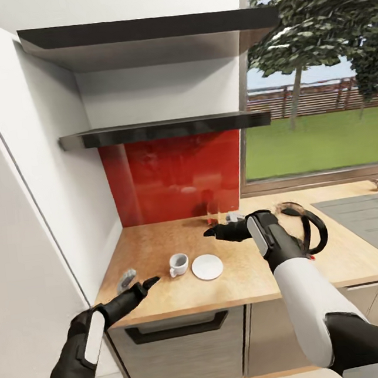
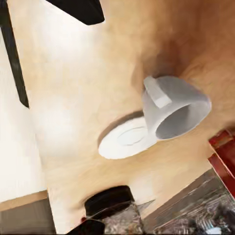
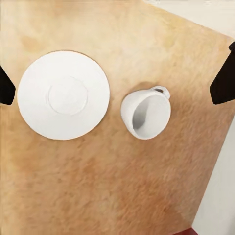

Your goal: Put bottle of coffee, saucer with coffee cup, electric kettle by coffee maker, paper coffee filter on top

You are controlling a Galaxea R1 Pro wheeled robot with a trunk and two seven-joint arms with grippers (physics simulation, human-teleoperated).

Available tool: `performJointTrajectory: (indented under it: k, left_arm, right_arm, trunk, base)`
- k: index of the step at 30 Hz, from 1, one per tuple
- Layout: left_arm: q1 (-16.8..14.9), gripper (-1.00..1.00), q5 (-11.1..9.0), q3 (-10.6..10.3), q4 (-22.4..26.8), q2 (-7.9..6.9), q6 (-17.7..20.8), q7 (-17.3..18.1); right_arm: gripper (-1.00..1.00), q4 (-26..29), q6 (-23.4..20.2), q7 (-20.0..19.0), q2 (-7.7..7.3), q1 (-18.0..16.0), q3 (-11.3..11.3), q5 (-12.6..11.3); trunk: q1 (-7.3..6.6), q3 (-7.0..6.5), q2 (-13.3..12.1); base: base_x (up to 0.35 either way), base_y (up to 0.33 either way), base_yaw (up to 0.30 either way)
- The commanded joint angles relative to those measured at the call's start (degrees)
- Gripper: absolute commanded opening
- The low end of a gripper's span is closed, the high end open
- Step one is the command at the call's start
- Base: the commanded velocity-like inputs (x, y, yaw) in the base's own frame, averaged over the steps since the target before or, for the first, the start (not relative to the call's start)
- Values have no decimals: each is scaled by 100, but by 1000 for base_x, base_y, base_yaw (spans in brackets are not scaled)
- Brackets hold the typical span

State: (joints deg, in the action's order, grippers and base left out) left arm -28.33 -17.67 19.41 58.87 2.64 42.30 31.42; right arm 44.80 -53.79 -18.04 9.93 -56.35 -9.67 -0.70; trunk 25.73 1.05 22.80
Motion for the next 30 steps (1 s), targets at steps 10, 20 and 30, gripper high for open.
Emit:
performJointTrajectory:
  k: [10, 20, 30]
  left_arm:
    - [56, 100, -1626, -19, -53, 622, -675, -2541]
    - [120, 100, -2018, -44, -424, 736, -773, -2822]
    - [126, 100, -2031, -264, -998, 736, -1173, -2818]
  right_arm:
    - [100, -230, 140, 23, 7, -7, -36, -18]
    - [100, -220, 141, 82, 7, -7, -59, -9]
    - [100, -219, 150, 297, 7, -7, -104, -26]
  trunk:
    - [5, 10, 12]
    - [5, 10, 12]
    - [5, 10, 12]
  base:
    - [34, 0, 0]
    - [0, 0, 0]
    - [0, 0, 0]
